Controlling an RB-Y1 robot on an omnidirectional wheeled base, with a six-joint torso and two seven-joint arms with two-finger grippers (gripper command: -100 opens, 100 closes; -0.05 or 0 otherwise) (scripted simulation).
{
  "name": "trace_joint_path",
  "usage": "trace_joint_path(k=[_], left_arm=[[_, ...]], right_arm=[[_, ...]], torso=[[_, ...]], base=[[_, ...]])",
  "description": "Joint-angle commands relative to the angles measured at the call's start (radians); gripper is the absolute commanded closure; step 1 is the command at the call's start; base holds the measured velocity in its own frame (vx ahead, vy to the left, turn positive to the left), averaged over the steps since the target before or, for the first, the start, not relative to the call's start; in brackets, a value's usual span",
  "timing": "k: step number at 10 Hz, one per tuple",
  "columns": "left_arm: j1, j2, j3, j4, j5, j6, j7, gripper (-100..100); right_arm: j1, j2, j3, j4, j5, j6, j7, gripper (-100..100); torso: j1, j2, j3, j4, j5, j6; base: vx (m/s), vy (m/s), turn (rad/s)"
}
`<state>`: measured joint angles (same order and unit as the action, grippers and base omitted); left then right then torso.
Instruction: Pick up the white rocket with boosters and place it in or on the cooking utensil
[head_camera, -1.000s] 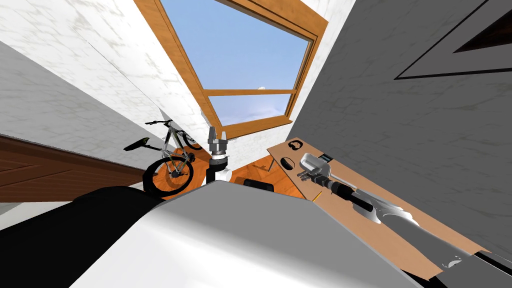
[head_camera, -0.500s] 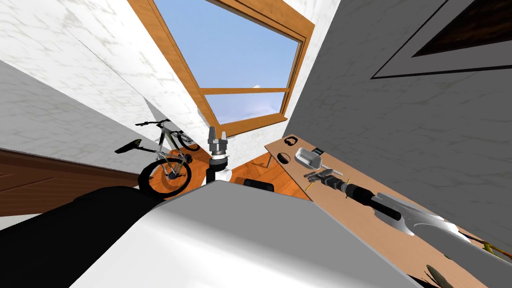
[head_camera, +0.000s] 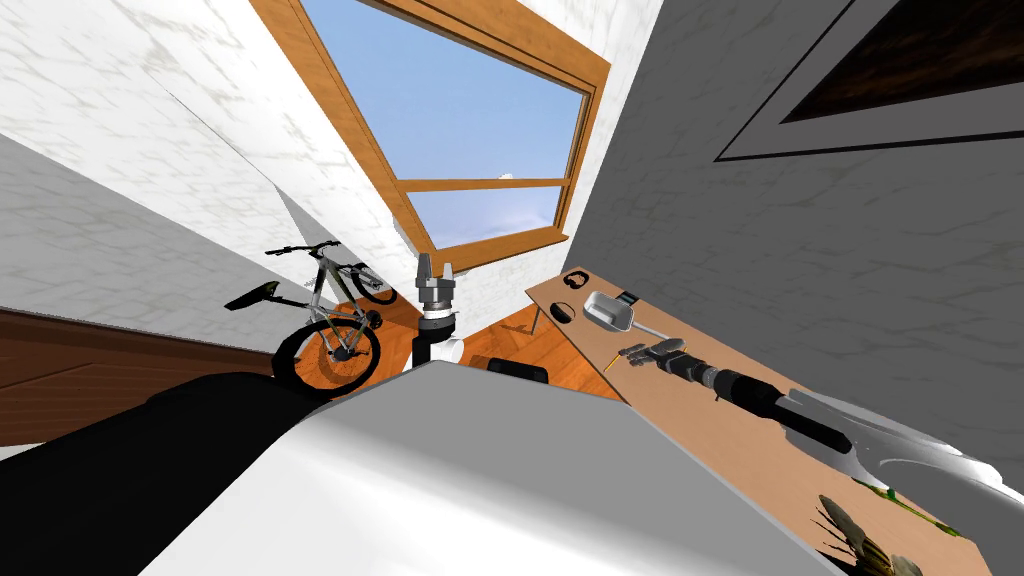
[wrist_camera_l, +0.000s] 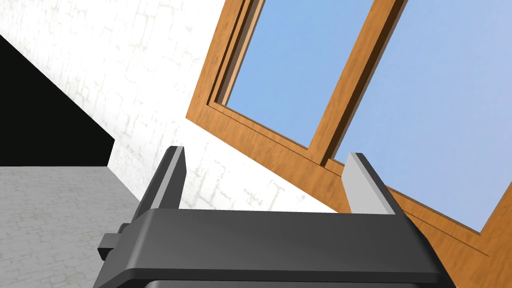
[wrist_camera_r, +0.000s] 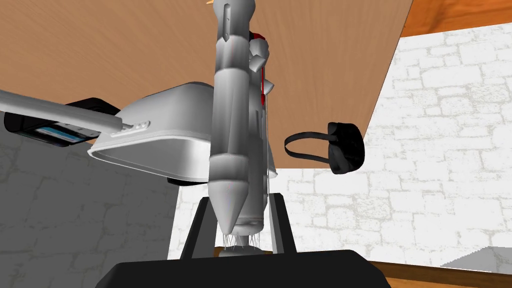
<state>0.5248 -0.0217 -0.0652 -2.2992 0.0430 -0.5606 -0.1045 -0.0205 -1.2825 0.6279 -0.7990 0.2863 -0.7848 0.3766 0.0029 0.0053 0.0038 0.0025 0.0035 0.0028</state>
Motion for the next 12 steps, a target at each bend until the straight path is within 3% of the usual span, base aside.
trace_joint_path(k=[1, 7, 10, 12], left_arm=[[0.000, 0.000, 0.000, 0.000, 0.000, 0.000, 0.000, 0], [0.000, 0.000, 0.000, 0.000, 0.000, 0.000, 0.000, 0], [0.000, 0.000, 0.000, 0.000, 0.000, 0.000, 0.000, 0], [0.000, 0.000, 0.000, 0.000, 0.000, 0.000, 0.000, 0]], right_arm=[[0.001, -0.029, -0.002, -0.009, 0.002, 0.002, -0.002, 100], [-0.022, -0.138, 0.009, -0.009, 0.016, -0.017, 0.004, 100], [-0.062, -0.199, 0.021, -0.013, 0.019, -0.003, 0.003, 100], [-0.071, -0.209, 0.023, -0.014, 0.019, 0.001, 0.003, 100]], torso=[[0.000, 0.000, 0.000, 0.000, 0.000, 0.000], [0.001, -0.006, -0.003, -0.001, 0.001, -0.003], [0.005, -0.012, -0.006, -0.002, 0.003, -0.005], [0.010, -0.014, -0.008, -0.002, 0.004, -0.005]], base=[[-0.011, -0.035, -0.047], [0.037, -0.045, 0.002], [0.141, -0.005, 0.024], [0.131, 0.047, 0.017]])
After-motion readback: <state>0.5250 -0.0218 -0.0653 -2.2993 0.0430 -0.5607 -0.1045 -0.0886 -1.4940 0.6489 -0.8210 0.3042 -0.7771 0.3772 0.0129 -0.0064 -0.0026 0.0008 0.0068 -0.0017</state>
